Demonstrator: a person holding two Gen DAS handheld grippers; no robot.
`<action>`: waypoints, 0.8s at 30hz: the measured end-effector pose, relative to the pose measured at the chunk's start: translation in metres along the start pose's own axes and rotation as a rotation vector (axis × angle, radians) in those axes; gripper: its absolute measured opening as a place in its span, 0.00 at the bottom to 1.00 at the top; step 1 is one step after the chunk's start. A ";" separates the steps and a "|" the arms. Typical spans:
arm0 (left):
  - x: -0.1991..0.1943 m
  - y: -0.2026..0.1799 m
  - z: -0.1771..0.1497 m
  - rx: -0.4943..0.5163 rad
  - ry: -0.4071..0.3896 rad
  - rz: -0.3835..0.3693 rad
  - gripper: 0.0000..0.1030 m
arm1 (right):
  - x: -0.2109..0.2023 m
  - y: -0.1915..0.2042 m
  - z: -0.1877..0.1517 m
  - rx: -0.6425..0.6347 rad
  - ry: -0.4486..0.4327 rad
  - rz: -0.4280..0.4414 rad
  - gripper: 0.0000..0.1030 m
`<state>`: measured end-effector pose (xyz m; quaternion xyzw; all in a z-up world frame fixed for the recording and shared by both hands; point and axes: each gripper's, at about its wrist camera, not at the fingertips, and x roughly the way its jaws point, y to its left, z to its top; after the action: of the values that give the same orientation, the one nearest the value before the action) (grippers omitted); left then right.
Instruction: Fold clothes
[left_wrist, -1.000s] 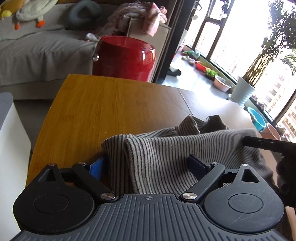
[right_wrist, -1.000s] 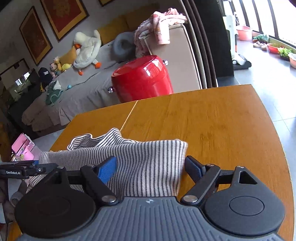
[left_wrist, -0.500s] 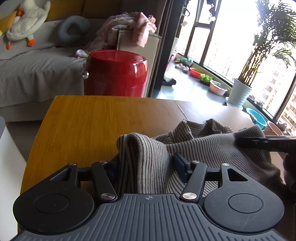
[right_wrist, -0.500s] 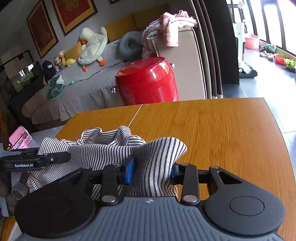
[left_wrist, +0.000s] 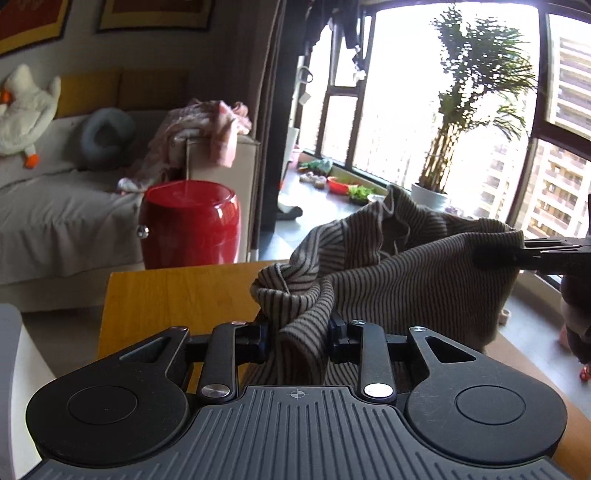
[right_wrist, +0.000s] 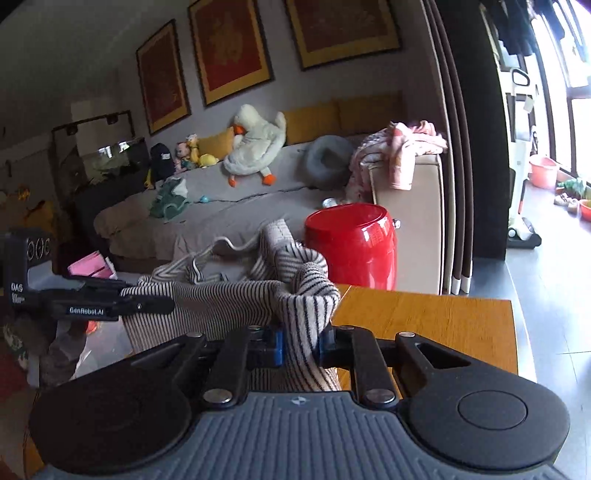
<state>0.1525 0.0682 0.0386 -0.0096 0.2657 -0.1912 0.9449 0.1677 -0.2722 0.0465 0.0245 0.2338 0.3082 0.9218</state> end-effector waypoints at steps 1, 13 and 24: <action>-0.011 -0.006 -0.011 0.012 0.010 -0.006 0.31 | -0.012 0.009 -0.012 -0.020 0.016 0.005 0.15; -0.077 -0.039 -0.113 0.062 0.205 0.015 0.51 | -0.083 0.052 -0.136 -0.060 0.270 -0.079 0.26; -0.121 -0.008 -0.074 -0.154 0.065 -0.037 0.84 | -0.145 -0.006 -0.107 0.311 0.070 -0.009 0.57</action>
<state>0.0174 0.1112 0.0366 -0.0807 0.3100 -0.1877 0.9285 0.0219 -0.3721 0.0107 0.1554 0.3108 0.2648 0.8995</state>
